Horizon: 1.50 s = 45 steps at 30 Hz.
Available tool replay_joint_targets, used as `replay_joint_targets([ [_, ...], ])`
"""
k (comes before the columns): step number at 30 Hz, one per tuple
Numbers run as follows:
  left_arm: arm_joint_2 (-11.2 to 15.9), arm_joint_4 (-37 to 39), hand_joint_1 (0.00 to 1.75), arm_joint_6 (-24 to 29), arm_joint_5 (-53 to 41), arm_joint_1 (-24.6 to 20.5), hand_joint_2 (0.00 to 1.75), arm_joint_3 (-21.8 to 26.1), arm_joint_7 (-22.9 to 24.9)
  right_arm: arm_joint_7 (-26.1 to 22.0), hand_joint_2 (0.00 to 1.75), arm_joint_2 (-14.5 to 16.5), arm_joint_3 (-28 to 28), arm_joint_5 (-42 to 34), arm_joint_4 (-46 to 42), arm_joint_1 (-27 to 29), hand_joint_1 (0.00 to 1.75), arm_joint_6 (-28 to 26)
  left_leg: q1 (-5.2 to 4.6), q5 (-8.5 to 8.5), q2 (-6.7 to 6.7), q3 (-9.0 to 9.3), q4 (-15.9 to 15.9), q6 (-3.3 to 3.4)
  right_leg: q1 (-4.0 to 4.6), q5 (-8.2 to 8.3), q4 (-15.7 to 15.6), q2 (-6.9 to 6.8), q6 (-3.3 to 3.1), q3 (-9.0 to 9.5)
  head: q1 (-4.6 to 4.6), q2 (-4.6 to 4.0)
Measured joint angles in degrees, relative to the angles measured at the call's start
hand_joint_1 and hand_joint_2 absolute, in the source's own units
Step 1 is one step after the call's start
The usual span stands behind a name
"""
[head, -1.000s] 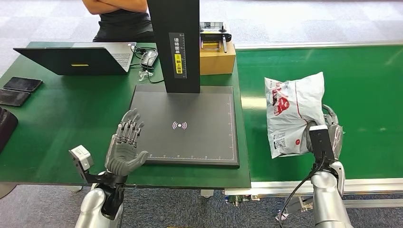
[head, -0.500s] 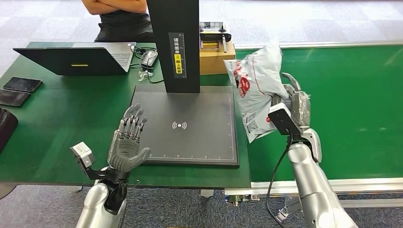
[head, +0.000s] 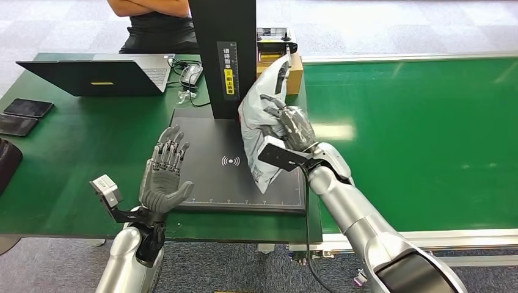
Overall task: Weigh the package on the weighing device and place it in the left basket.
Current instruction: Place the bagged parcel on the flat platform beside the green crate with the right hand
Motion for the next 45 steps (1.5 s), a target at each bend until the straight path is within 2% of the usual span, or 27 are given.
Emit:
replay_joint_targets([
  [7,0.4,0.6,0.00,0.4,0.3,-0.7,1.75,0.1,-0.7,-1.1,1.75,2.7,6.5,-2.2,4.5,-0.1,1.75,0.6,-0.01,0.00,-0.01,-0.01,0.0,0.00,-0.01,0.00,0.0,-0.01,0.00,0.00,0.00,0.00],
  [19,1.0,0.9,0.00,0.4,0.3,-0.8,1.75,0.1,-0.7,-1.1,1.75,3.5,8.4,-2.3,7.0,-0.3,1.75,1.0,-0.02,0.00,-0.01,0.00,0.0,0.00,-0.02,0.01,0.0,-0.01,0.01,0.00,0.00,0.00],
  [32,1.2,1.4,0.00,0.3,0.4,-1.2,1.75,-0.6,-0.2,-0.3,1.75,3.3,11.9,-7.3,7.2,0.3,1.75,8.5,-0.01,0.00,0.01,0.04,0.0,0.00,-0.02,0.01,0.0,0.01,0.01,0.00,0.00,0.00],
  [37,1.2,1.6,0.00,0.0,0.6,-1.5,1.75,-0.7,0.2,-1.5,1.75,2.8,12.1,-10.4,7.0,0.7,1.75,14.2,-0.02,0.00,0.01,0.04,0.0,0.00,-0.02,0.01,0.0,0.01,0.01,0.01,0.00,0.00],
  [45,1.2,2.3,0.00,-0.1,0.8,-2.2,1.75,-0.7,0.4,-6.1,1.75,2.5,12.3,-14.9,6.7,2.5,1.75,23.6,-0.02,0.00,0.01,0.04,0.0,0.00,-0.02,0.01,0.0,0.01,0.00,0.00,0.00,0.00],
])
